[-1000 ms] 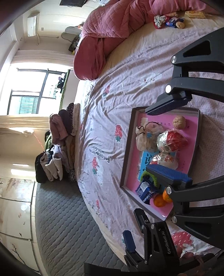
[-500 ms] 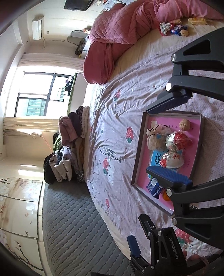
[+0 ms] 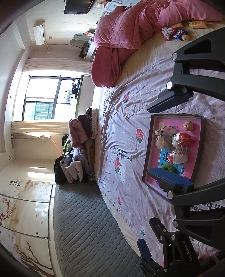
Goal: Organize objects
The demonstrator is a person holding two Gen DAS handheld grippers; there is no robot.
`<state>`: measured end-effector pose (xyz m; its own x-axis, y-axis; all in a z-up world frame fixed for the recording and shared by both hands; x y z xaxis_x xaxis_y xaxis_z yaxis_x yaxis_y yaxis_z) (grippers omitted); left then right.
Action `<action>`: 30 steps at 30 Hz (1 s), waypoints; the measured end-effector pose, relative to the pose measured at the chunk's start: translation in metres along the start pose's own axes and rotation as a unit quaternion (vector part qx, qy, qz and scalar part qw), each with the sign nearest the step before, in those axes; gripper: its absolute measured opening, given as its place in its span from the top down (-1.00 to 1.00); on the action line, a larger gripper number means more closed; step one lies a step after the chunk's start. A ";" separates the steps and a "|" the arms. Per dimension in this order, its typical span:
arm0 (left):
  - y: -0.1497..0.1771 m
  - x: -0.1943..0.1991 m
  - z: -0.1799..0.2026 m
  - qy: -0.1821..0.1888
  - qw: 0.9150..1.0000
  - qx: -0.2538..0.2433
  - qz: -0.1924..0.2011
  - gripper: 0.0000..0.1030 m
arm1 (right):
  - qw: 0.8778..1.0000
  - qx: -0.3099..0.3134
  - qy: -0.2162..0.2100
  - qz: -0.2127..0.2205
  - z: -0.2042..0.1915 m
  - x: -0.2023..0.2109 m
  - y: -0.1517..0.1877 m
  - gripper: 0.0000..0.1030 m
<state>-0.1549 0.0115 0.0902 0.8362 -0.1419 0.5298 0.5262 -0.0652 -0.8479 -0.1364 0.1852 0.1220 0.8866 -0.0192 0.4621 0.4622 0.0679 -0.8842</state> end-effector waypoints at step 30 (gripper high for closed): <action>0.060 -0.006 0.009 -0.008 1.000 0.000 -0.030 -0.52 | 1.000 -0.008 -0.001 -0.013 0.003 0.004 0.064 -0.31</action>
<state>-0.1269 0.0176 0.0365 0.8050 -0.1228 0.5804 0.5760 -0.0724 -0.8143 -0.1037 0.1923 0.0672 0.8745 -0.0192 0.4846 0.4849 0.0519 -0.8730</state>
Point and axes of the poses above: each gripper's, at about its wrist camera, not at the fingertips, and x roughly against the way its jaws point, z to its right, y to its underside, the point moved 5 cm from there along -x, roughly the way its jaws point, and after that the axes turned 4 degrees about y, right-handed, at the moved point
